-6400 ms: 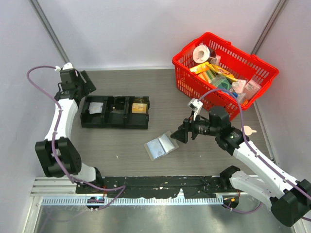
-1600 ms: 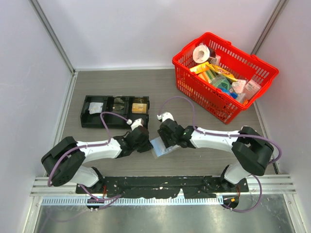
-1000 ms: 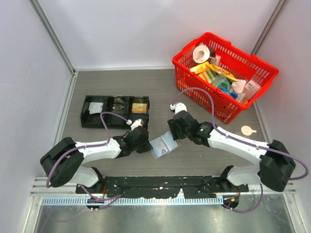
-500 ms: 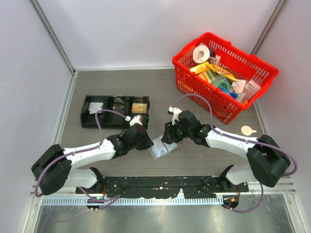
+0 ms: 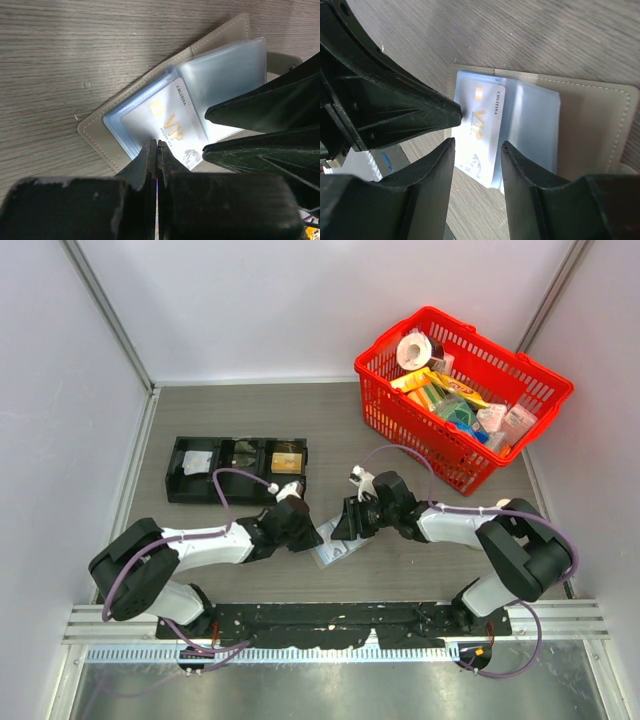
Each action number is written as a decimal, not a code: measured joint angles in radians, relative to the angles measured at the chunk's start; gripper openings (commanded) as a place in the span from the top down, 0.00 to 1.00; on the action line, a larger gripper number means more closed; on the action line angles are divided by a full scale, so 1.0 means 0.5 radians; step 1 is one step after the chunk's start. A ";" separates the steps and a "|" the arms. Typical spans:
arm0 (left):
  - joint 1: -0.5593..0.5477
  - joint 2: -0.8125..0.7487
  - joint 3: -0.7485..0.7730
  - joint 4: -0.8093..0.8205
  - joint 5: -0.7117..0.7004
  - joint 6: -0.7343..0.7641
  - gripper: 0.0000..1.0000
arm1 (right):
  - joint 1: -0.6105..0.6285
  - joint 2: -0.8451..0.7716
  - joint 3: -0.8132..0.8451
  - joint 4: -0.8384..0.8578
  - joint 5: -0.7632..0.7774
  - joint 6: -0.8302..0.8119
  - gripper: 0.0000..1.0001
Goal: Take the credit cards out of the card holder
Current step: Remove the credit card from the card holder.
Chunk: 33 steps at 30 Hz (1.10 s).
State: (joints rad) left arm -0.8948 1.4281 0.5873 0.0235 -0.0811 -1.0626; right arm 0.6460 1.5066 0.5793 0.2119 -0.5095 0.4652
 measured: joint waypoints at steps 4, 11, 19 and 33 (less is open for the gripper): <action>0.000 -0.002 -0.047 0.079 0.006 -0.050 1.00 | 0.000 0.050 -0.002 0.060 -0.083 0.020 0.55; 0.000 -0.013 -0.092 0.154 0.006 -0.083 0.98 | 0.000 0.055 -0.004 0.147 -0.251 0.040 0.57; 0.000 -0.100 -0.096 0.034 0.005 -0.074 0.91 | 0.000 0.008 0.002 -0.053 -0.035 -0.045 0.57; 0.000 -0.008 -0.034 -0.024 0.034 -0.026 0.96 | -0.001 0.044 0.008 -0.051 -0.077 -0.059 0.58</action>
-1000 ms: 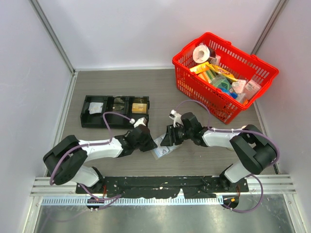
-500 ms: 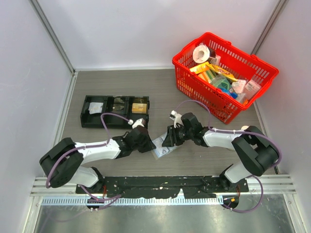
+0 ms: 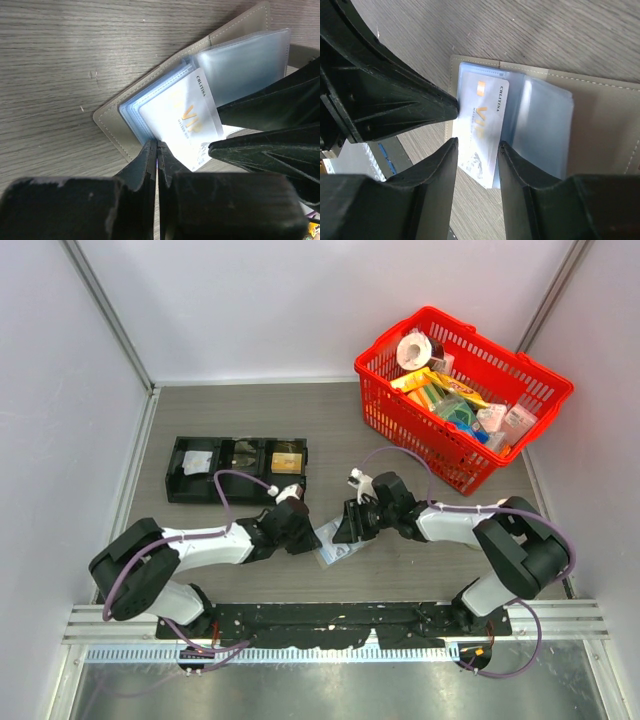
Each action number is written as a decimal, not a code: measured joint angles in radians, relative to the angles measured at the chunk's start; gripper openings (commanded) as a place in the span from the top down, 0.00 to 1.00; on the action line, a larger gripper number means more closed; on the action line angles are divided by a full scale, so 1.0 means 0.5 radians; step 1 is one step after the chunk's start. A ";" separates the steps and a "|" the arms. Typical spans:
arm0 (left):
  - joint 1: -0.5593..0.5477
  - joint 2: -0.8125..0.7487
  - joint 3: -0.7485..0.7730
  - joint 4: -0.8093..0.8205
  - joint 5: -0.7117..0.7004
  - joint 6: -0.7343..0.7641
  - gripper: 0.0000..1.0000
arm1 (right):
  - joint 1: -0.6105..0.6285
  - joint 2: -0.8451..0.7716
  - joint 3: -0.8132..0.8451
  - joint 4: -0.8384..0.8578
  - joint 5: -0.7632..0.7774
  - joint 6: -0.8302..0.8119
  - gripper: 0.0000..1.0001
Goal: Take the credit cards out of the card holder
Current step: Remove the credit card from the card holder.
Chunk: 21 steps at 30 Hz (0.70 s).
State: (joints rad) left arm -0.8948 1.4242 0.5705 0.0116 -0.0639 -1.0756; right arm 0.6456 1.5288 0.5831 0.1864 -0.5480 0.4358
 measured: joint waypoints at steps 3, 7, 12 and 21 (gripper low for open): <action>0.001 0.011 0.004 0.005 0.011 0.004 0.98 | -0.008 0.021 0.000 0.034 -0.040 0.017 0.60; 0.001 0.011 0.004 -0.002 0.011 0.005 0.99 | -0.018 0.024 0.000 0.063 -0.085 0.032 0.67; 0.002 0.015 0.007 -0.010 0.011 0.014 1.00 | -0.034 0.025 -0.002 0.156 -0.175 0.087 0.71; 0.007 0.039 0.034 -0.028 0.026 0.039 1.00 | -0.037 0.151 -0.001 0.340 -0.293 0.130 0.71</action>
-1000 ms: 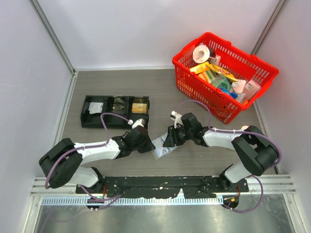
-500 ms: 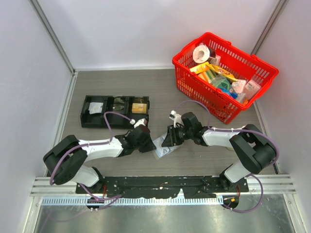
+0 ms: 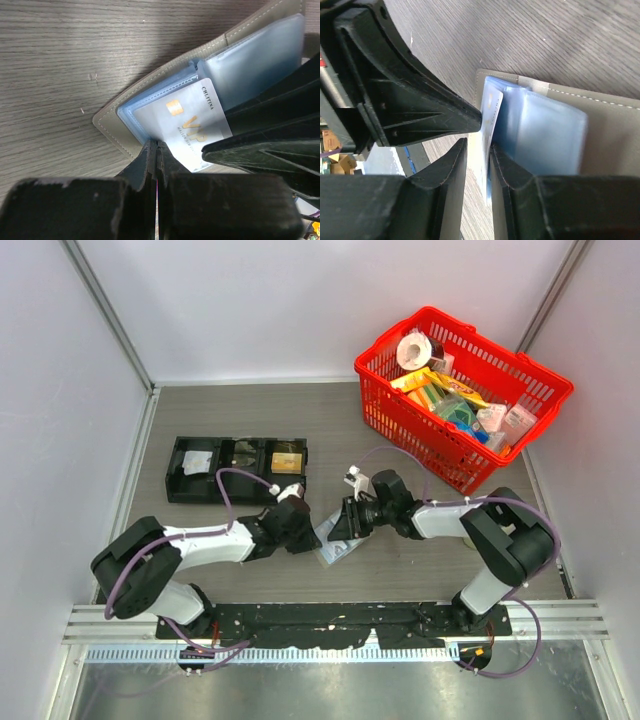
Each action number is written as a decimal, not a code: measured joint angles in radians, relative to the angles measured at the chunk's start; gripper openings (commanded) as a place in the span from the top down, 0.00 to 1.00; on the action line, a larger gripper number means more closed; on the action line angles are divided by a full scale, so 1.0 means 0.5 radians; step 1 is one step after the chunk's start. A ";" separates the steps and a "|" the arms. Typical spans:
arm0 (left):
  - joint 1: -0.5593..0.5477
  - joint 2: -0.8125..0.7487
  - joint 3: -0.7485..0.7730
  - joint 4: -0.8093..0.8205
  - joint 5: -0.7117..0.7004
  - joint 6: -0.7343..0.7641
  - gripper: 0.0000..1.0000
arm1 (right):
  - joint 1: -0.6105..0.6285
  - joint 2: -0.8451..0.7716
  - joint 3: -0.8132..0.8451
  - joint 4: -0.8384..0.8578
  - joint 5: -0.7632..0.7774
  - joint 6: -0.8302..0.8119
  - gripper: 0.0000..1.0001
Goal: Take the credit cards out of the card holder
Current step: Remove the credit card from the card holder.
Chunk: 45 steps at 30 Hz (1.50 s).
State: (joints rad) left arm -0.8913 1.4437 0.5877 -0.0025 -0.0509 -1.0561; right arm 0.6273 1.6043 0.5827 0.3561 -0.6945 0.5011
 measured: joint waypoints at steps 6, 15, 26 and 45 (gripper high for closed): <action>0.003 0.029 0.051 -0.064 0.014 0.037 1.00 | 0.004 0.095 0.014 0.005 0.002 -0.002 0.71; 0.002 0.108 0.180 -0.221 0.018 0.095 1.00 | -0.061 0.095 -0.025 0.091 -0.100 0.096 0.75; 0.001 0.159 0.229 -0.249 0.037 0.139 1.00 | -0.137 0.083 -0.112 0.201 -0.187 0.217 0.81; 0.002 0.177 0.234 -0.228 0.054 0.144 1.00 | -0.253 0.000 -0.189 0.239 -0.259 0.259 0.99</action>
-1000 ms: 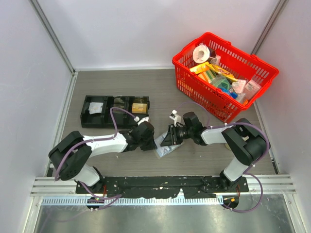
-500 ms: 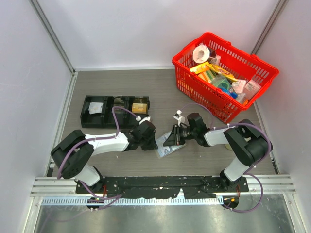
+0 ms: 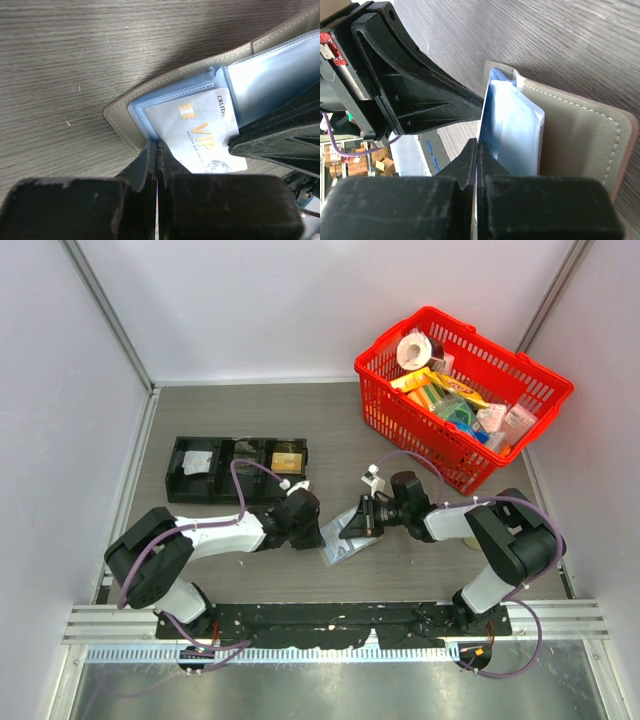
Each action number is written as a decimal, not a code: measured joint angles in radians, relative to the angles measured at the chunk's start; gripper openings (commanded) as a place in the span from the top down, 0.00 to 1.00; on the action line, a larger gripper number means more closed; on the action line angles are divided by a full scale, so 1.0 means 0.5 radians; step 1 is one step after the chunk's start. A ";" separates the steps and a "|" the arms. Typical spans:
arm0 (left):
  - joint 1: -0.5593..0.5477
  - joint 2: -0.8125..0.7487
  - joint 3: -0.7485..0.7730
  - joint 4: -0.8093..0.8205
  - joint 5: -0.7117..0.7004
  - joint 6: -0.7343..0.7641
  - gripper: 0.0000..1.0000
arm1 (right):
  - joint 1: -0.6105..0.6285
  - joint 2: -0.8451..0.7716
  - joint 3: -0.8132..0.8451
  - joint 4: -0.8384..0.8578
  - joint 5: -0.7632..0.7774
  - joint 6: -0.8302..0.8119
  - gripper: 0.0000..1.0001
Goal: Take the credit cards out of the card holder
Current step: Remove the credit card from the card holder.
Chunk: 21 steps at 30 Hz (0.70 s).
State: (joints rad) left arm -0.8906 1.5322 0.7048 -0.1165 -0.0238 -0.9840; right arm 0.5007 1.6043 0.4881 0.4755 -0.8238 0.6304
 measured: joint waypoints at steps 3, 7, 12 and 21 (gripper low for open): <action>-0.001 0.000 0.000 0.001 0.000 0.001 1.00 | -0.016 -0.002 -0.002 -0.010 0.004 -0.005 0.99; -0.001 0.001 0.000 0.001 0.000 0.002 1.00 | -0.060 -0.043 -0.002 -0.092 0.016 -0.037 0.99; 0.000 0.002 0.000 0.004 0.003 0.003 1.00 | -0.119 -0.215 0.006 -0.351 0.115 -0.147 0.99; -0.001 -0.025 -0.026 0.034 0.002 0.011 0.99 | -0.128 -0.622 0.108 -0.933 0.483 -0.339 0.99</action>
State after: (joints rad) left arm -0.8909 1.5196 0.6918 -0.0994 -0.0227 -0.9783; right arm 0.4366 1.2934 0.5423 0.0090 -0.5823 0.4610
